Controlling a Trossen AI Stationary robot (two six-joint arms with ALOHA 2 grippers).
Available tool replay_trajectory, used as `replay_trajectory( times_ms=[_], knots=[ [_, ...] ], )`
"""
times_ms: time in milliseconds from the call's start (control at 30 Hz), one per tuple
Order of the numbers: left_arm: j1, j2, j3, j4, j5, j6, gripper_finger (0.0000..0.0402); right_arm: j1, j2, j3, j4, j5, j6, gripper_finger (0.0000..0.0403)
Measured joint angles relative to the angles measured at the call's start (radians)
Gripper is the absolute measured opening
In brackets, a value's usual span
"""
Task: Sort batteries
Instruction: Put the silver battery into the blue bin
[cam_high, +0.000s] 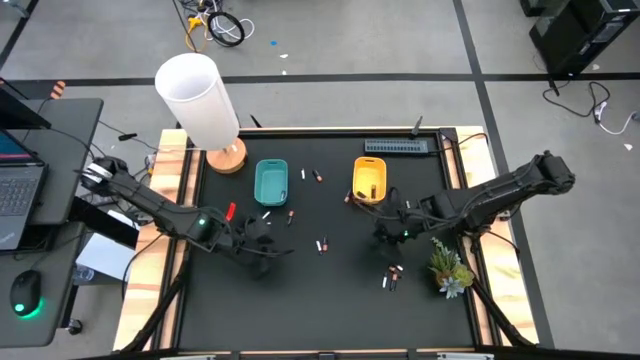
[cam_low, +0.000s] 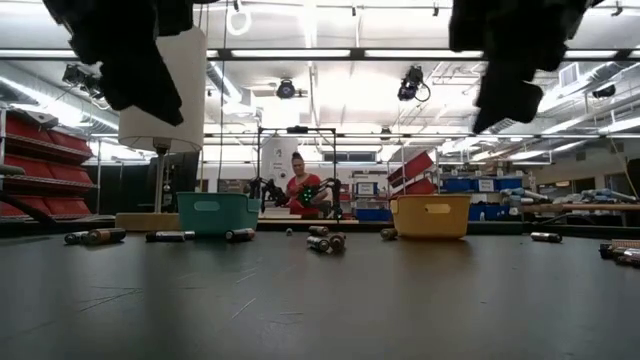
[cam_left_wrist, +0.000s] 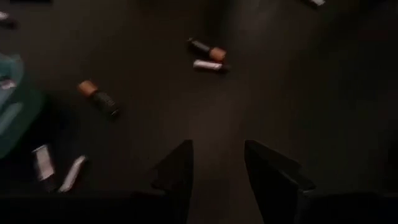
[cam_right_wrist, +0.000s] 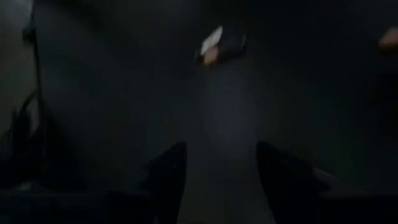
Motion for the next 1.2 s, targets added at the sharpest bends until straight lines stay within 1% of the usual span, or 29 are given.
replay_trajectory(
  times_ms=[33, 133, 167, 200, 233, 367, 467, 567, 733, 900, 967, 1100, 1200],
  knots=[
    [0.0, 0.005, -0.012, 0.04, 0.0, 0.005, 0.0156, 0.013, 0.0, 0.0, 0.022, 0.064, 0.005, 0.02],
    [0.013, 0.043, -0.035, 0.178, -0.012, 0.004, 0.0157, 0.049, 0.0, 0.0, 0.085, 0.314, 0.05, 0.0194],
    [0.014, 0.062, -0.043, 0.226, -0.013, 0.002, 0.0158, 0.055, 0.0, 0.0, 0.113, 0.372, 0.067, 0.0192],
    [0.014, 0.086, -0.049, 0.267, -0.012, 0.001, 0.0162, 0.058, 0.0, 0.0, 0.148, 0.406, 0.076, 0.0191],
    [0.014, 0.114, -0.052, 0.316, -0.011, 0.001, 0.0168, 0.06, 0.0, 0.0, 0.184, 0.418, 0.076, 0.019],
    [0.013, 0.24, -0.051, 0.455, -0.028, 0.006, 0.0204, 0.068, 0.0, 0.0, 0.274, 0.407, 0.025, 0.0187],
    [0.021, 0.339, -0.05, 0.545, -0.073, 0.028, 0.0228, 0.084, -0.002, 0.0, 0.27, 0.402, 0.001, 0.0187],
    [0.032, 0.428, -0.029, 0.612, -0.117, 0.028, 0.0243, 0.097, -0.002, 0.0, 0.258, 0.401, 0.009, 0.0187],
    [0.04, 0.541, 0.062, 0.626, -0.195, 0.09, 0.0257, 0.121, -0.002, 0.0, 0.248, 0.387, 0.003, 0.0187],
    [0.055, 0.627, 0.143, 0.633, -0.195, 0.157, 0.028, 0.125, -0.002, 0.0, 0.221, 0.353, -0.003, 0.0187],
    [0.068, 0.647, 0.16, 0.63, -0.178, 0.185, 0.0287, 0.124, -0.002, 0.0, 0.218, 0.349, -0.01, 0.0187],
    [0.091, 0.662, 0.171, 0.627, -0.172, 0.175, 0.0289, 0.124, -0.002, 0.0, 0.213, 0.329, -0.018, 0.0187],
    [0.103, 0.662, 0.174, 0.578, -0.204, 0.15, 0.0289, 0.124, -0.002, 0.0, 0.214, 0.324, -0.017, 0.0187]
  ],
)
